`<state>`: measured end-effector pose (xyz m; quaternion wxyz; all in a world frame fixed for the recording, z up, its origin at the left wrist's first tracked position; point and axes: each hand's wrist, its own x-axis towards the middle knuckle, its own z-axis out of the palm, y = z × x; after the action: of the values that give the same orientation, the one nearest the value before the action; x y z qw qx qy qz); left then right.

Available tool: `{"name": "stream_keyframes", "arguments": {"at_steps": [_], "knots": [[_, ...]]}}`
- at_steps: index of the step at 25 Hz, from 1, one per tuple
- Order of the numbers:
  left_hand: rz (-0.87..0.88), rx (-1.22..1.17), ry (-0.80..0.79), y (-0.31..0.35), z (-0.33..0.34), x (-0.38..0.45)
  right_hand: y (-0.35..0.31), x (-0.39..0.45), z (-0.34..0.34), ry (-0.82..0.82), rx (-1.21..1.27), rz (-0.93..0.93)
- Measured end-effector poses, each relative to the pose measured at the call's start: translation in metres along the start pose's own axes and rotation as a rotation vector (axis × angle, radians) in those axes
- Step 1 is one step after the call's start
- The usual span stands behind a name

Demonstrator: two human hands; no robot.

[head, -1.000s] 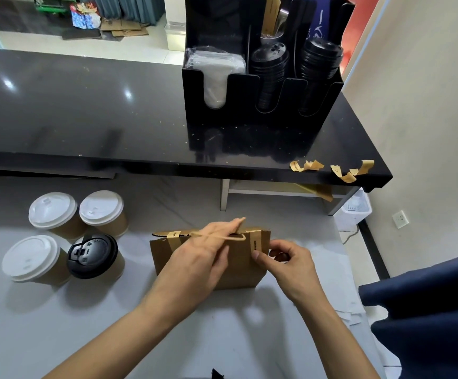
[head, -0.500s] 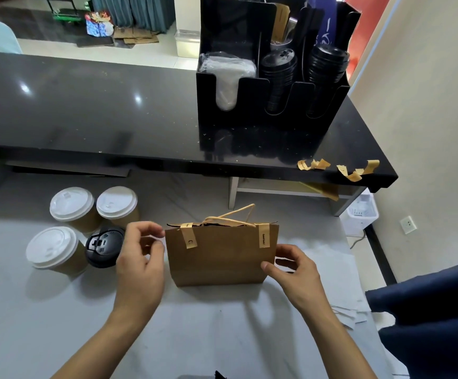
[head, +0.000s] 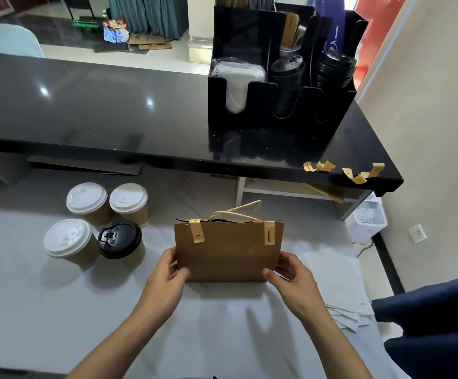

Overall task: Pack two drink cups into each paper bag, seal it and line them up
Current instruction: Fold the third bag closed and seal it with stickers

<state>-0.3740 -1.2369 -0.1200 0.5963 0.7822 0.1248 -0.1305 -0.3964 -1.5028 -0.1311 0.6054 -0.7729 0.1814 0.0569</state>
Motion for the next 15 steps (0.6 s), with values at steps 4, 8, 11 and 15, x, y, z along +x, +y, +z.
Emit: {"name": "stream_keyframes", "arguments": {"at_steps": [4,8,11,15], "knots": [[0.034,-0.083,0.083,0.000,0.005,-0.009,-0.005,0.000,-0.002,0.029,0.019,-0.019],[0.041,-0.138,0.124,0.001,0.012,-0.021,-0.013,-0.003,-0.009,0.045,0.019,-0.078],[0.054,-0.156,0.172,0.004,0.016,-0.037,-0.017,-0.008,-0.015,0.013,0.030,-0.129],[0.085,-0.171,0.233,0.004,0.017,-0.063,-0.021,-0.015,-0.013,-0.067,0.057,-0.184]]}}
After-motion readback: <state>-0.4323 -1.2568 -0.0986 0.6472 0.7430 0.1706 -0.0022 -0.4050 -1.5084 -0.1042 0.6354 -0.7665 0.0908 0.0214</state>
